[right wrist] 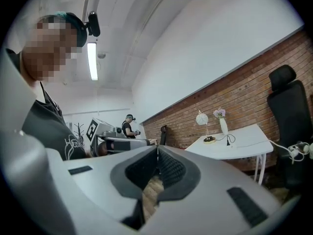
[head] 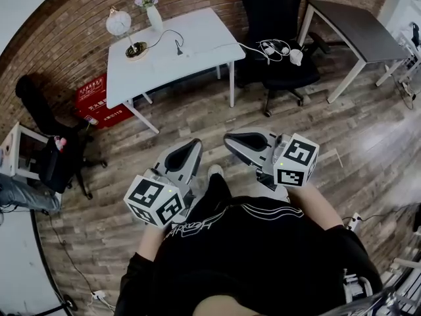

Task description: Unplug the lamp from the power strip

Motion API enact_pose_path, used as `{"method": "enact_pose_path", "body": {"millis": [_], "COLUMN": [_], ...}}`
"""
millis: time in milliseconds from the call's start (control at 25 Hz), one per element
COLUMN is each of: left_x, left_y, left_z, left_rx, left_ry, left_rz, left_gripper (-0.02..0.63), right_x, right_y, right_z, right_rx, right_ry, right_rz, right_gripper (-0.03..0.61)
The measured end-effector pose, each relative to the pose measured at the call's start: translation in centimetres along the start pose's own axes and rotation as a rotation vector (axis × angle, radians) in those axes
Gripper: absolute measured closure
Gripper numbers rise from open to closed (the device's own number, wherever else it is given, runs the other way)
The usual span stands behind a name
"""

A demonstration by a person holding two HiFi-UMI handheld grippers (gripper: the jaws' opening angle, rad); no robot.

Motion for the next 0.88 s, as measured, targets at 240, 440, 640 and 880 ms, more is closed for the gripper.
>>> {"method": "enact_pose_path", "body": {"millis": [240,440,640,880], "left_x": [0.6,2.2,3.9,6.4], "left_y": [1.8,4.6,8.9,14.0], "left_z": [3.3,8.3,16.2,26.0], "left_rx": [-0.019,-0.024,-0.014,0.012], "left_ry": [0.012,-0.001,-0.034,-0.08], "left_rz": [0.001,0.012,0.029,0.05], "left_gripper": [0.611,0.611,0.611,0.611], "right_x": [0.6,2.0,3.9,5.5], "right_y": [2.0,5.0,9.2,15.7], "right_z": [-2.6,-7.2,-13.8,-23.1], "right_rx": [-0.011,-0.027,-0.04,-0.056], "right_ry": [-0.024,-0.02,-0.026,-0.007], "right_rz": [-0.005,0.001,0.0,0.051], "right_gripper": [0.58,0.58,0.581,0.581]}}
Point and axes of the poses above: the fingertips, and each gripper's own axes: y forward along the fingers, z to its left, x out of its top, the point moved 8 cm from there along -y, backward along the fingers, and after that the axes turned 9 degrees about -x, right-handed, at the moved point
